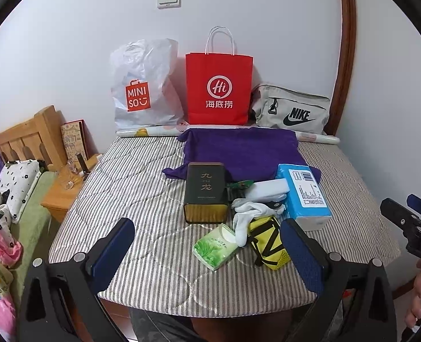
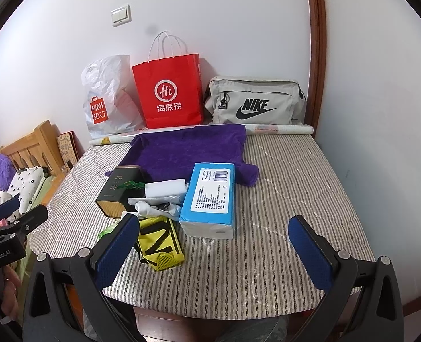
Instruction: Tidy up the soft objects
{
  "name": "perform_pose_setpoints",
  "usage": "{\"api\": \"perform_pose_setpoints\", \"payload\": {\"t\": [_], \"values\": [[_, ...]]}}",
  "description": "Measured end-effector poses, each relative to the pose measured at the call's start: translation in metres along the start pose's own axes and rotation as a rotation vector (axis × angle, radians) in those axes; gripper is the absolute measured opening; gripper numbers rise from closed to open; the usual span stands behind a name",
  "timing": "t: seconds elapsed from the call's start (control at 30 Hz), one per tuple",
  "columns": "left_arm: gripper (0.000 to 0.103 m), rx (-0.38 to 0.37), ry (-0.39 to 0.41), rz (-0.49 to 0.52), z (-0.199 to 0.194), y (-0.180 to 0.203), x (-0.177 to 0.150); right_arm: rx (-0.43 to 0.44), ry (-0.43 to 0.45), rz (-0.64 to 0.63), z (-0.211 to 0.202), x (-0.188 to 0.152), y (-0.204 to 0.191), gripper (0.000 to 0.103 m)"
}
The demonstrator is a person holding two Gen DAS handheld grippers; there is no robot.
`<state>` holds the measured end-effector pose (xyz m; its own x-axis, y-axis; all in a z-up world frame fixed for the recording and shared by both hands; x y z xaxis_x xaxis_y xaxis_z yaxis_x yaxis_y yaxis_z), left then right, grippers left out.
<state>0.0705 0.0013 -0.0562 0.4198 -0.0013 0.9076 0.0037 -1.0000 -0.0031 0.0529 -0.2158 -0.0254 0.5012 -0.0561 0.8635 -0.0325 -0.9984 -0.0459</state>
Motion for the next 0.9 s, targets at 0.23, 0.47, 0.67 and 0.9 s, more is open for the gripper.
{"api": "perform_pose_setpoints", "payload": {"t": [0.23,0.47,0.67,0.9], "values": [[0.103,0.021,0.021,0.032,0.0002,-0.0008,0.0041,0.002,-0.003,0.000,0.0001,-0.0015,0.0000,0.103],[0.103,0.021,0.031,0.030,-0.0008,-0.0014,0.0043,0.004,-0.007,0.003,0.0003,-0.0014,-0.0013,0.103],[0.103,0.010,0.023,0.003,-0.0014,-0.0012,0.0033,0.002,-0.007,0.007,0.0003,-0.0031,-0.0023,0.103],[0.103,-0.025,0.065,-0.075,-0.0012,0.0005,0.0070,0.013,0.000,0.004,-0.0007,-0.0029,-0.0025,0.103]]}}
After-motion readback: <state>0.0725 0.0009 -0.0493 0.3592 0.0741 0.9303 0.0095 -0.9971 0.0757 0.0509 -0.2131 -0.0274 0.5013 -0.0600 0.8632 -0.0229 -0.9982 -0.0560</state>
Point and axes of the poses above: each gripper's, at about its wrist camera, not at the fingertips, and z roughly the way its jaws point, y to its right, x to its top, the point moved 9 cm from there along z, roughly the way its jaws point, and after that the axes turned 14 degrees about y, right-handed, at the moved point
